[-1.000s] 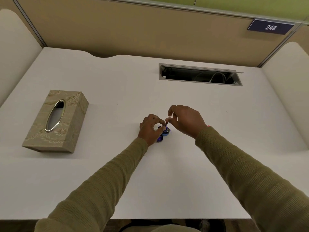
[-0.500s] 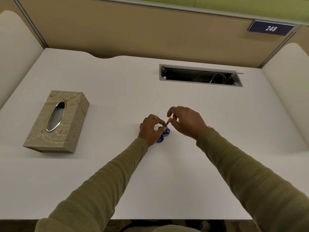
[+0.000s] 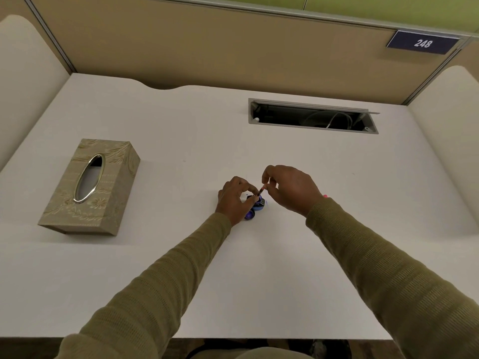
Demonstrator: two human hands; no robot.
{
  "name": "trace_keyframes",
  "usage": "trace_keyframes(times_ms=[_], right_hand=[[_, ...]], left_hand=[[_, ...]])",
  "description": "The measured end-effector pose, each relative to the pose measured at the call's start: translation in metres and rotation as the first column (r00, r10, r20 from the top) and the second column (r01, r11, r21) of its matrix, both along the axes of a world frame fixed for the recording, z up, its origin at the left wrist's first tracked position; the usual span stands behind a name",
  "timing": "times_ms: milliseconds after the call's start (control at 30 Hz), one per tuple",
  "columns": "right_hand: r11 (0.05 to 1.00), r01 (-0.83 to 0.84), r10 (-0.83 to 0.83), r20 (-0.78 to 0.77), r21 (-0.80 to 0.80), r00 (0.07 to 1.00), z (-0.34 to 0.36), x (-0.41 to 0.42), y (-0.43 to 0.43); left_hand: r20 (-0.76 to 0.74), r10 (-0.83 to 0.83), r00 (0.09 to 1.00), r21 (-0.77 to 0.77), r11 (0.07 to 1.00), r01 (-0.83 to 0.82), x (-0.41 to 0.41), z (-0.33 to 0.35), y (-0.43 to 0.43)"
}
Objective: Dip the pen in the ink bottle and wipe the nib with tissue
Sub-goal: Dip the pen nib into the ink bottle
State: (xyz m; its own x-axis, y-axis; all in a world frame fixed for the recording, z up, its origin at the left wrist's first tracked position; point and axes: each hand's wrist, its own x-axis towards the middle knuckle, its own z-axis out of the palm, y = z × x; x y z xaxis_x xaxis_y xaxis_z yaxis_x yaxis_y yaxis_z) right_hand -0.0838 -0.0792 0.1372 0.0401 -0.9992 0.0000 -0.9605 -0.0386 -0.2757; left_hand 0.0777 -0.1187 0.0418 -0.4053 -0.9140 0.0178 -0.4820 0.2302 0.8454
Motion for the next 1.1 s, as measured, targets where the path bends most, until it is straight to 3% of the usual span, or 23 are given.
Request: trace_keyframes(times_ms=[633,1100], right_hand=[[1.000,0.017,-0.017,-0.003,-0.019,1.000,-0.001,0.001,0.001],[0.998,0.063,-0.063,0.094,0.005,0.994,-0.010,-0.003,0.009]], left_hand=[[-0.008,-0.003,1.000,-0.009,1.000,0.003,0.000,0.001,0.001],[0.014,-0.028,1.000,-0.070,0.997,0.029,0.000,0.010,0.004]])
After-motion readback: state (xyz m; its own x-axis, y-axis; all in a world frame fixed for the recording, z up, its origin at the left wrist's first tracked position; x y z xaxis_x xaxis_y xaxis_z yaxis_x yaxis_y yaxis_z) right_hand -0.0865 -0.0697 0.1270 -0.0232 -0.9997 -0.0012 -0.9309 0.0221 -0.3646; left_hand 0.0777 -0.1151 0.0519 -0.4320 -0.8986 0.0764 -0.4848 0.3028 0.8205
